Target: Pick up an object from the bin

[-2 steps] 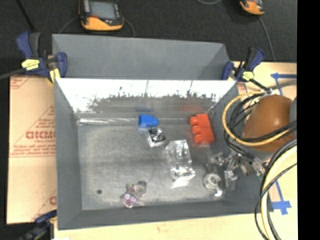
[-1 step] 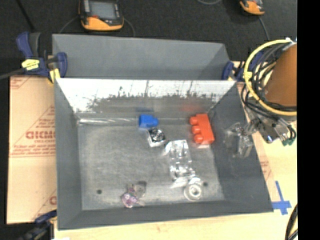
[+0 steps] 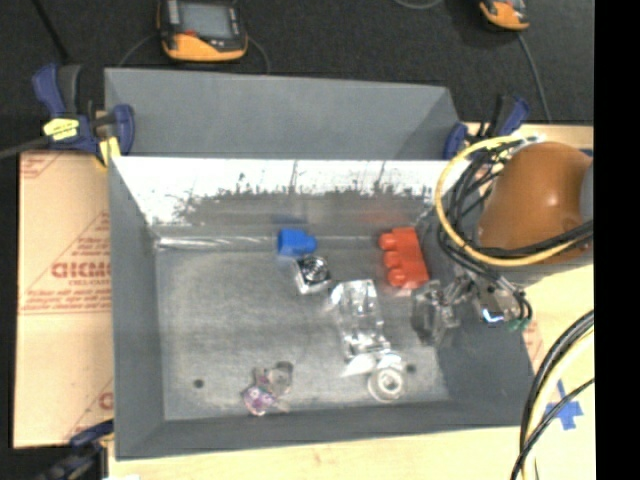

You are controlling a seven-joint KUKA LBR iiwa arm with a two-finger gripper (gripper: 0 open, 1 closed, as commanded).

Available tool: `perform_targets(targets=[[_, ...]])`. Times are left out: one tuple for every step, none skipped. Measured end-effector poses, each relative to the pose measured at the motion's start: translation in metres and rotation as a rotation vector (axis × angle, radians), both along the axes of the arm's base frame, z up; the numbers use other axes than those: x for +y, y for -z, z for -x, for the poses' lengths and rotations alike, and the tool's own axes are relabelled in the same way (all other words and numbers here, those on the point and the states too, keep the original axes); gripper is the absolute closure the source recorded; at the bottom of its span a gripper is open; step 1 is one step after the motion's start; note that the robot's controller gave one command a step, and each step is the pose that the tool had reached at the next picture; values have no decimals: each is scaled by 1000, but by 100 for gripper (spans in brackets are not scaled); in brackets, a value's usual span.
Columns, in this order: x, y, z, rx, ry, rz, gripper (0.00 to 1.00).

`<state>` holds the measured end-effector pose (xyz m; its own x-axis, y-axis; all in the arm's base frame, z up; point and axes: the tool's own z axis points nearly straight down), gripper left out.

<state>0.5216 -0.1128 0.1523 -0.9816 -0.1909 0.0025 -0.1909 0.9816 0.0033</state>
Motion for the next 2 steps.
perform_targets(targets=[[-2, -4, -2, -7, -1, 4, 0], [18, 85, 16, 0, 5, 1, 0]])
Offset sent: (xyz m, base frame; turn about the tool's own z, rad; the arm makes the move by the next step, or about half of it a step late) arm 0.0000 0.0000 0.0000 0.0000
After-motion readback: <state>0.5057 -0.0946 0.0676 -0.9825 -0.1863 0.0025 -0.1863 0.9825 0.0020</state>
